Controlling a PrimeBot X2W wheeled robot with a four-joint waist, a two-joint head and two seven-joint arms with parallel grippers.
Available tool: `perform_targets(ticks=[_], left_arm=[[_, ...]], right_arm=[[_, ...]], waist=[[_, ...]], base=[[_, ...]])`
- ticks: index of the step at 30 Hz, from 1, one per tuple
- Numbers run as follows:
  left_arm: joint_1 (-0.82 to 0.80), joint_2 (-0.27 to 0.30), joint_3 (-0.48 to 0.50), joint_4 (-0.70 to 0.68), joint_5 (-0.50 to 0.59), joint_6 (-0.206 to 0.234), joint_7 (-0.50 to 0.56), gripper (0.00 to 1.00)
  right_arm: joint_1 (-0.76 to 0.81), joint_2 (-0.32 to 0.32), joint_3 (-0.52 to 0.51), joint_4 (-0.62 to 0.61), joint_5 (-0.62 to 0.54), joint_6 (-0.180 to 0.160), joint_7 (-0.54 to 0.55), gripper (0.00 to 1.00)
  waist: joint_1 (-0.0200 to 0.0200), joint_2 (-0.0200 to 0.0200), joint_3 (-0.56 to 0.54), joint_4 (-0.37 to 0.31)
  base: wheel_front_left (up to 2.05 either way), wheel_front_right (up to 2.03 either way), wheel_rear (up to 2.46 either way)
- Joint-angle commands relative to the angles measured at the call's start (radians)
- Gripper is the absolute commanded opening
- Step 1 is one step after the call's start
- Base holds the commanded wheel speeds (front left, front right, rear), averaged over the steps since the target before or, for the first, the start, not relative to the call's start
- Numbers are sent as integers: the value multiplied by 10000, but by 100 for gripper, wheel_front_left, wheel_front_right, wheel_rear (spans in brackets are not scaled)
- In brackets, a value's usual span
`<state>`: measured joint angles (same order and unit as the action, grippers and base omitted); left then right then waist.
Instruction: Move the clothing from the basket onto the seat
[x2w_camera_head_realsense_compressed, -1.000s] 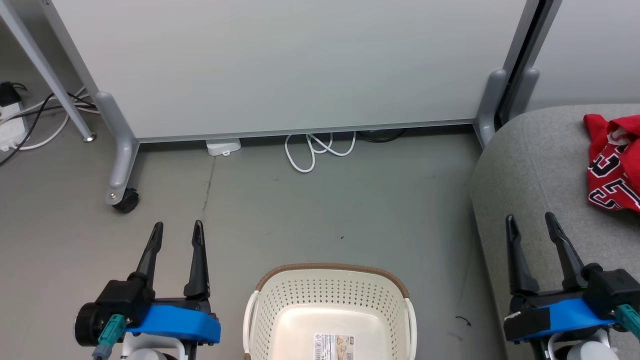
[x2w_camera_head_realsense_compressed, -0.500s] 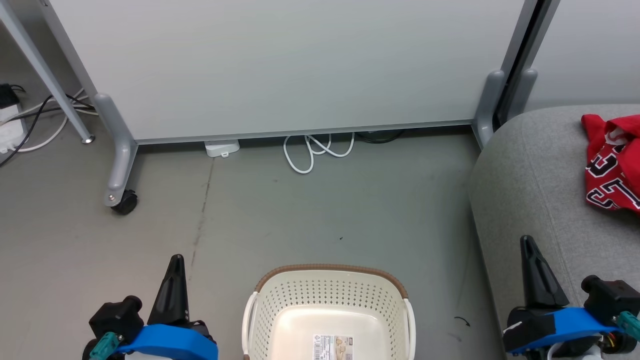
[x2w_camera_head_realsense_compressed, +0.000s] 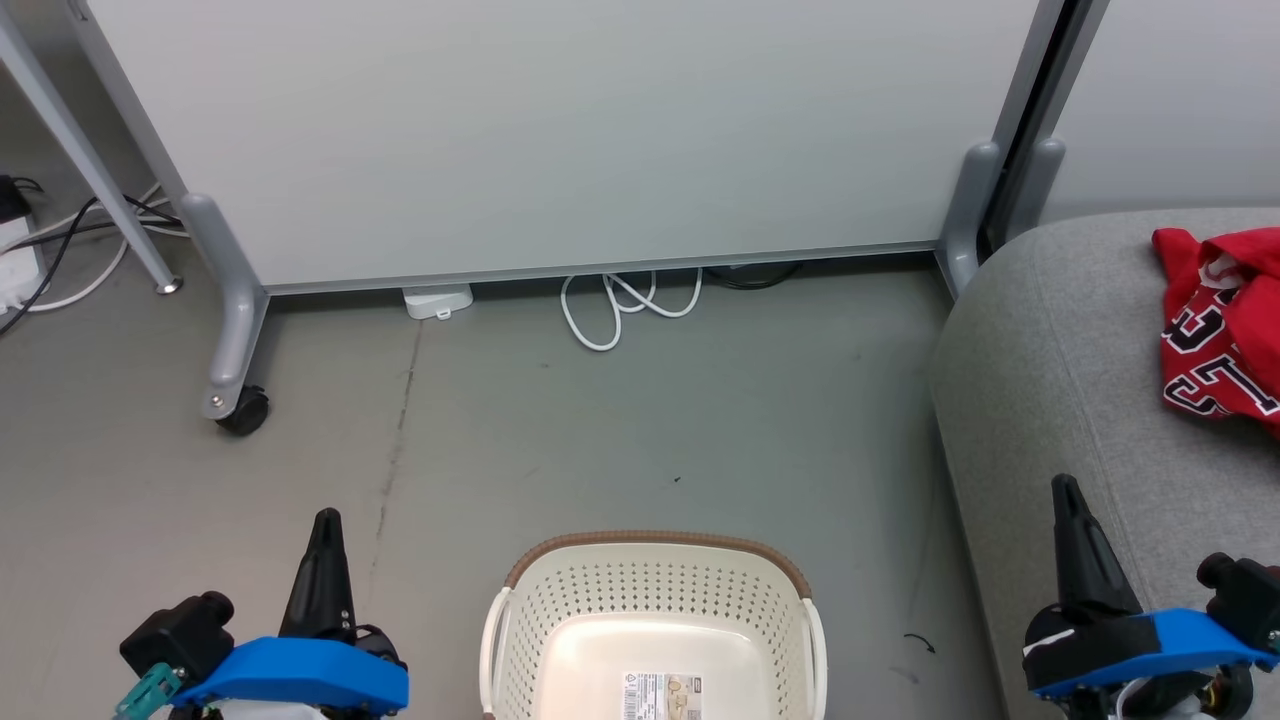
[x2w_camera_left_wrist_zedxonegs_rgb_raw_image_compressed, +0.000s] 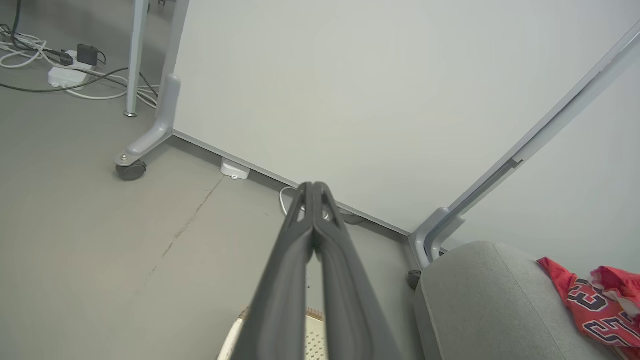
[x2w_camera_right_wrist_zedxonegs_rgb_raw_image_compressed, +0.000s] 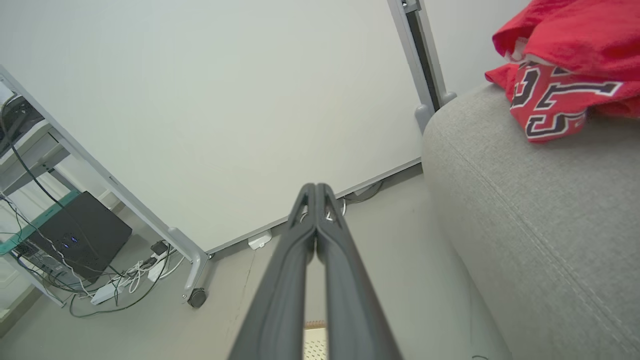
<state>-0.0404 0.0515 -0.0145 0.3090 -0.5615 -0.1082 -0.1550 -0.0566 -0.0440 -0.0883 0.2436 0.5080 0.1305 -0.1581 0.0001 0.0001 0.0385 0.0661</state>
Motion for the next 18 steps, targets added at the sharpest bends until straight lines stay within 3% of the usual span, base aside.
perform_targets(ticks=[1, 18], left_arm=[[-306, 13, 81, -198, -373, -58, 71, 0], [-427, 8, 374, -319, -2813, -100, 701, 0]], right_arm=[[-220, -41, -29, -148, 418, 1, 91, 0], [-320, -53, -85, -122, 2975, 2, 723, 0]], waist=[[-1, -1, -4, -8], [-1, -1, -63, -117]], base=[[0, 0, 0], [0, 0, 0]])
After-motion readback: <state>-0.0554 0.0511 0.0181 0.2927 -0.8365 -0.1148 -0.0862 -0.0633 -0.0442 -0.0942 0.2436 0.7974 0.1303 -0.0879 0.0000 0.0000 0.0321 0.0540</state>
